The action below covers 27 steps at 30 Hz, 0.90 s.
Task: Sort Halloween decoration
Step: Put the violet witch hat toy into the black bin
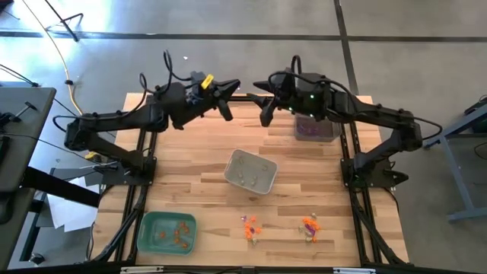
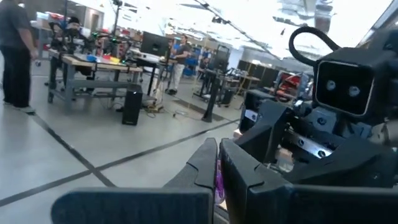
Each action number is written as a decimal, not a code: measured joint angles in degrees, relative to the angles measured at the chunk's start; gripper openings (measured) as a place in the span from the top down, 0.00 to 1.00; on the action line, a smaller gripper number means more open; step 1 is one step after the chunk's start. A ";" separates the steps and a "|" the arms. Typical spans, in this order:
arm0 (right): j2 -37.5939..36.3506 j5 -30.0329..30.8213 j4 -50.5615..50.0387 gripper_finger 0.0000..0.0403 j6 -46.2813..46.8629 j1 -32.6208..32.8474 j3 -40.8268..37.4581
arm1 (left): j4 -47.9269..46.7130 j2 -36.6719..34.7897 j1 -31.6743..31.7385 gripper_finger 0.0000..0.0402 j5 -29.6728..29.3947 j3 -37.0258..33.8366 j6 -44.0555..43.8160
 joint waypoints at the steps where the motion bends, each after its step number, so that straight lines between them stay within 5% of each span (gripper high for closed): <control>1: 0.20 0.14 0.05 0.52 0.83 -0.41 -0.03 | 0.28 0.75 0.15 1.00 -0.16 0.79 0.00; 27: 3.22 -10.78 4.44 0.52 4.33 -6.66 -0.01 | -0.31 5.31 0.68 1.00 0.51 5.76 1.82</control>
